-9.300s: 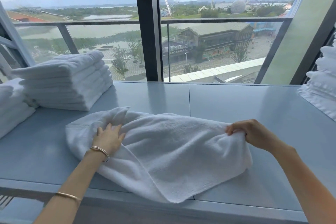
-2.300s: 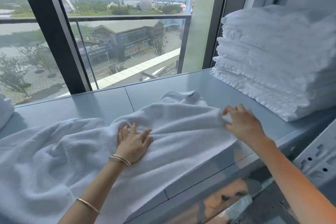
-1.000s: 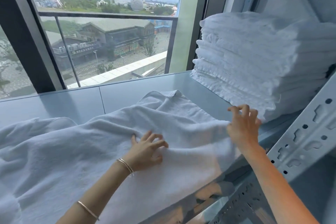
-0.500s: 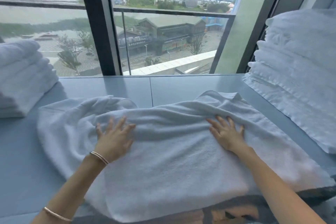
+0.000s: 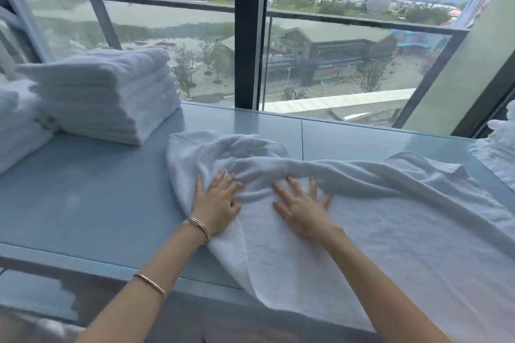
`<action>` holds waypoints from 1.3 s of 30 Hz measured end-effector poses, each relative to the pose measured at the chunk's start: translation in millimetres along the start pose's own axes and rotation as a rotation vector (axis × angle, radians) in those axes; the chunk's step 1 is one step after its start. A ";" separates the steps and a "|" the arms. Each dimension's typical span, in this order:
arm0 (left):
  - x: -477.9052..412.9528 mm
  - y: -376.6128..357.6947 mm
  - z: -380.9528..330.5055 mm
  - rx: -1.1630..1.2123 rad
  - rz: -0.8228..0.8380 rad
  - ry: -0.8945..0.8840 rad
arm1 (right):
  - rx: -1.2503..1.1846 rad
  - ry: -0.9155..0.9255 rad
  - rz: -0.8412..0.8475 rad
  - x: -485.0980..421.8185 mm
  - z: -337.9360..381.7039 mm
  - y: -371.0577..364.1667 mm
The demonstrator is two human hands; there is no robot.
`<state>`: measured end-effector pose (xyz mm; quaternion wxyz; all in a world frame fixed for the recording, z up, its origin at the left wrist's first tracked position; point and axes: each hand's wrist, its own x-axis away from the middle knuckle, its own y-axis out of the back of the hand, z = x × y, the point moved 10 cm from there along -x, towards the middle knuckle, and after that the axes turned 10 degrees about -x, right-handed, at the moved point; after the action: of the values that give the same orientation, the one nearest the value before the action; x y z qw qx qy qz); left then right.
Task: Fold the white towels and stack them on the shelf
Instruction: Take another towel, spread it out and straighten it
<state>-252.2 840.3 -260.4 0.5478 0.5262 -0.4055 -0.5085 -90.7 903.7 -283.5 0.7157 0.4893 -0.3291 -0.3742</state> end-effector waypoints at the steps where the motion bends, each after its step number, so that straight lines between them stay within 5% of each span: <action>1: -0.1 5.6 9.6 -0.062 -0.018 0.031 | 0.014 -0.007 -0.028 -2.6 -4.3 1.1; 9: 10.6 24.7 70.0 -0.393 0.030 0.186 | -0.004 -0.078 -0.100 -20.5 -47.0 21.9; 17: 14.1 28.2 93.9 -0.350 -0.033 0.182 | 0.034 -0.138 -0.132 -17.6 -60.3 29.7; 22: 25.5 16.7 142.2 -0.374 0.101 0.309 | 0.015 -0.188 -0.178 -10.3 -62.0 30.3; 26: 39.3 16.4 168.4 -0.409 0.152 0.364 | -0.049 -0.045 -0.391 -2.1 -38.4 40.9; 32: 14.5 73.0 130.8 -0.206 -0.475 0.079 | -0.086 0.038 -0.552 3.5 12.1 48.2; 36: -17.2 56.5 108.2 -0.054 -0.404 -0.167 | -0.182 0.235 -0.608 -4.3 83.6 48.0; 39: -23.4 38.6 107.0 -0.058 -0.327 -0.240 | -0.181 0.199 -0.353 -23.7 106.6 13.2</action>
<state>-355.6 843.0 -207.5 0.4207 0.5046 -0.3625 -0.6611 -189.1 878.8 -241.1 0.7089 0.5076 -0.1312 -0.4718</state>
